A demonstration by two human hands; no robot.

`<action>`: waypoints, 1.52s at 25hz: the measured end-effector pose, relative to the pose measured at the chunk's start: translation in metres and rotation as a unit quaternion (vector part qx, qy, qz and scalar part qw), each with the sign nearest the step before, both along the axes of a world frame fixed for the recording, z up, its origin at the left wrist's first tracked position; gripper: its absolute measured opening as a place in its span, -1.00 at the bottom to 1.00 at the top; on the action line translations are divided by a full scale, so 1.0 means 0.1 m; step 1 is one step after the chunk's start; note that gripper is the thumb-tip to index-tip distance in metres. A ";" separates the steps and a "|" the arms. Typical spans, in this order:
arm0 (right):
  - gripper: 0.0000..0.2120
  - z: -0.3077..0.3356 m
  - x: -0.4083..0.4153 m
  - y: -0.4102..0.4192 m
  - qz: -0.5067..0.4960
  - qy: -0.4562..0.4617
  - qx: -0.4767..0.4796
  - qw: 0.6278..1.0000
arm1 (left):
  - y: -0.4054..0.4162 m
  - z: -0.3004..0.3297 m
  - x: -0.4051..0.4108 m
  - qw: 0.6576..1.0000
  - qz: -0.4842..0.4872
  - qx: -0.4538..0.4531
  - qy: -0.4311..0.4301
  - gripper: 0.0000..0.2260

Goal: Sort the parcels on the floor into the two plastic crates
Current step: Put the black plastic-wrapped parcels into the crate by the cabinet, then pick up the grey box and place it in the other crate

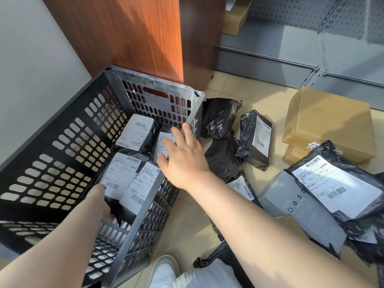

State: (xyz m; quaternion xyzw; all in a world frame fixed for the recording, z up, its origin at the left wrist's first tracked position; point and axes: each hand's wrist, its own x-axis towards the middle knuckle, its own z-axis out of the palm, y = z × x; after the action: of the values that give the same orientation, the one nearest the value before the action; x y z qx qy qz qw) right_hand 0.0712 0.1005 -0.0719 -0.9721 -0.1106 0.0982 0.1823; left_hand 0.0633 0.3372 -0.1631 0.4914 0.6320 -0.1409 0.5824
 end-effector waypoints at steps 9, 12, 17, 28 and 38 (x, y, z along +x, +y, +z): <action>-0.43 0.25 -0.11 -0.11 -0.021 0.059 0.087 0.994 | -0.22 0.54 0.31 0.983 -0.079 0.115 -0.120 -0.53; -0.43 0.39 -0.19 -0.27 -0.038 0.056 0.098 0.993 | -0.61 0.96 0.40 0.974 -0.105 0.123 -0.161 -0.51; -0.49 0.63 -0.26 -0.73 -0.073 0.039 0.108 0.991 | -1.28 1.42 0.57 0.929 -0.189 0.150 -0.280 -0.85; -0.44 0.40 -0.56 -2.37 -0.197 0.109 0.073 0.972 | -2.77 1.22 0.19 0.765 -0.474 0.198 -0.388 -0.56; -0.30 -0.48 -1.04 -3.09 -0.150 0.329 -0.002 0.932 | -3.21 0.11 -0.43 0.736 -0.666 0.022 -0.120 -0.76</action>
State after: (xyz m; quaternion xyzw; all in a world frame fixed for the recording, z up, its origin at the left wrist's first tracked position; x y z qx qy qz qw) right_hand -0.0331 -0.2088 -0.1195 -0.8909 0.1029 0.3844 0.2190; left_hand 0.0204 0.0161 -0.1519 0.8125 0.0712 -0.4187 0.3992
